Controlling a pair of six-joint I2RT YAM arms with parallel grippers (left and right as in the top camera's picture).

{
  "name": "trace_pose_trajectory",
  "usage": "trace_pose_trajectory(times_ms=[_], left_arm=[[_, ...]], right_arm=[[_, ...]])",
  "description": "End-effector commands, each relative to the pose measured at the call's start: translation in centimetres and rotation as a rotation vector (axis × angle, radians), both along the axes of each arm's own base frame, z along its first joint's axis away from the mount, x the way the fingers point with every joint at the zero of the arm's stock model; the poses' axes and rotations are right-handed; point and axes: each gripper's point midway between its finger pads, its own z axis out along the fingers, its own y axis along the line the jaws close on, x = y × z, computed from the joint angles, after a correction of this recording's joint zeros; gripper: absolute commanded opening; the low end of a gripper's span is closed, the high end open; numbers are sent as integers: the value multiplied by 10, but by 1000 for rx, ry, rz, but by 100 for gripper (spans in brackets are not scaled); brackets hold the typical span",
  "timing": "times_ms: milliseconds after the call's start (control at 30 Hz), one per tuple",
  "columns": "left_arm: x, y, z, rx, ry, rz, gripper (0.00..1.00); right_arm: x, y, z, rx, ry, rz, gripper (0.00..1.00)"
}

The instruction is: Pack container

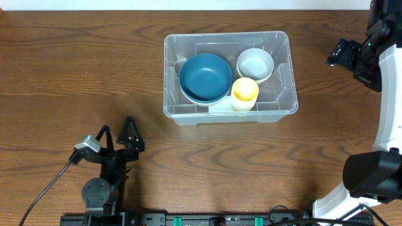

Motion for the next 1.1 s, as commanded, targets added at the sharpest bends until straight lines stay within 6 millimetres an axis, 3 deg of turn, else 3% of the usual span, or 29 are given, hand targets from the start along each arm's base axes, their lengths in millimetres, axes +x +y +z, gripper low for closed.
trace_pose_trajectory(times_ms=[0, 267, 467, 633, 1067], left_arm=[[0, -4, -4, 89, -5, -20, 98], [1, -2, -27, 147, 28, -11, 98], [-2, 5, -56, 187, 150, 19, 98], [-2, 5, -56, 306, 150, 9, 98], [-1, 5, -56, 321, 149, 7, 98]], right_arm=[[2, -3, 6, -10, -18, -18, 99], [2, -3, 6, -10, -18, -18, 99], [2, -3, 6, -10, -18, -18, 99], [2, -3, 6, -10, -18, -18, 99], [2, -3, 6, -10, -18, -18, 99]])
